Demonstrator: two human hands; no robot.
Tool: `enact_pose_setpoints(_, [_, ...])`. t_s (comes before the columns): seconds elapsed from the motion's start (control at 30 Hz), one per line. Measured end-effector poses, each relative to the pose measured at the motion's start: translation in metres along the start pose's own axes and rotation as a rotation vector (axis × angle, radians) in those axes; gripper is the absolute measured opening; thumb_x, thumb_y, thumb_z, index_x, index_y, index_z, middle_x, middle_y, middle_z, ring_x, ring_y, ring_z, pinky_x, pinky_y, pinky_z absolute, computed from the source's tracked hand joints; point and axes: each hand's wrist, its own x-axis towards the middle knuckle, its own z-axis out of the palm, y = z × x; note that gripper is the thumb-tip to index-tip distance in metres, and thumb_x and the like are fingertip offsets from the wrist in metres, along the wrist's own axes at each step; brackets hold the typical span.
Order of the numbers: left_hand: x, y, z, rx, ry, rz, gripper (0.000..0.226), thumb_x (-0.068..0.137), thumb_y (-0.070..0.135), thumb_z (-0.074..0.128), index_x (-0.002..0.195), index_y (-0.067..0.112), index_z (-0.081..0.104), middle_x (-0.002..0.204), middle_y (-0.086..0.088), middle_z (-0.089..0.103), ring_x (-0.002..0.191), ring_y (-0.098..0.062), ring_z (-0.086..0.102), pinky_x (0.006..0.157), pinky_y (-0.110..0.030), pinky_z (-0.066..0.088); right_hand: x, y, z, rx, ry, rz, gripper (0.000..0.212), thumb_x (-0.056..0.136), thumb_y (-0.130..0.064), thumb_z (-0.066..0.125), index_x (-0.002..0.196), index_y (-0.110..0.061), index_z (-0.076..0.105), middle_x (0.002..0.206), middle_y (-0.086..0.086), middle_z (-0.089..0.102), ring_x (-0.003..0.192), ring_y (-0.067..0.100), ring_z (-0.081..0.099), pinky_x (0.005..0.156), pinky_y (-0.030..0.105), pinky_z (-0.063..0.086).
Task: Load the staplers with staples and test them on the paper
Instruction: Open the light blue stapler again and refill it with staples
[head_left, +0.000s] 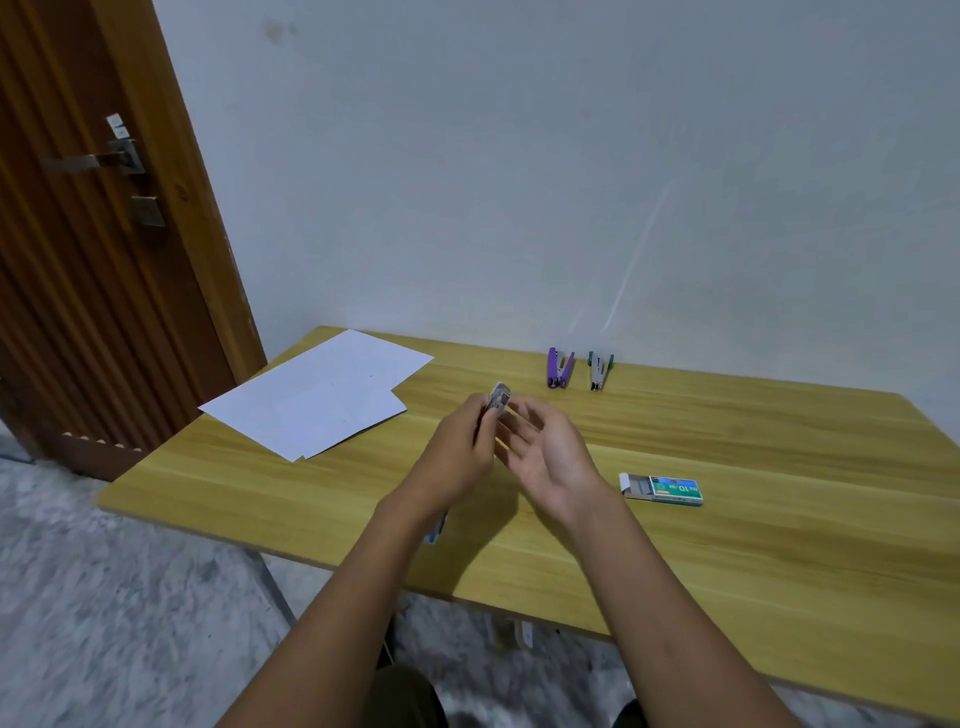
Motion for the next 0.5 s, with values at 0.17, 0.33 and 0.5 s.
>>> enact_pose_setpoints(0.17, [0.001,0.007,0.0,0.288,-0.147,0.066,0.028,0.103,0.022,0.036,0.123,0.017,0.055,0.108,0.0,0.064,0.094,-0.02,0.06,0.081,-0.037,0.049,0.006,0.009,-0.002,0.238,0.043,0.125,0.016,0.099,-0.016,0.046,0.1,-0.006,0.059,0.09,0.011,0.06,0.076,0.02,0.059,0.073,0.029,0.05])
enact_pose_setpoints(0.33, [0.003,0.017,0.0,0.717,-0.239,0.134,0.04,0.097,0.016,0.042,0.137,0.018,0.042,0.124,-0.002,0.054,0.107,-0.024,0.056,0.073,-0.036,0.046,0.006,0.011,-0.005,0.375,0.094,0.152,0.024,0.103,-0.016,0.041,0.099,0.0,0.059,0.086,0.011,0.059,0.076,0.02,0.058,0.077,0.03,0.05])
enact_pose_setpoints(0.5, [0.006,0.019,0.005,0.907,-0.23,0.215,0.042,0.095,0.011,0.042,0.137,0.015,0.038,0.122,-0.004,0.052,0.108,-0.024,0.054,0.064,-0.032,0.036,0.003,0.007,-0.008,0.453,0.099,0.149,0.022,0.104,-0.012,0.04,0.11,0.003,0.055,0.09,0.015,0.06,0.081,0.023,0.061,0.087,0.035,0.052])
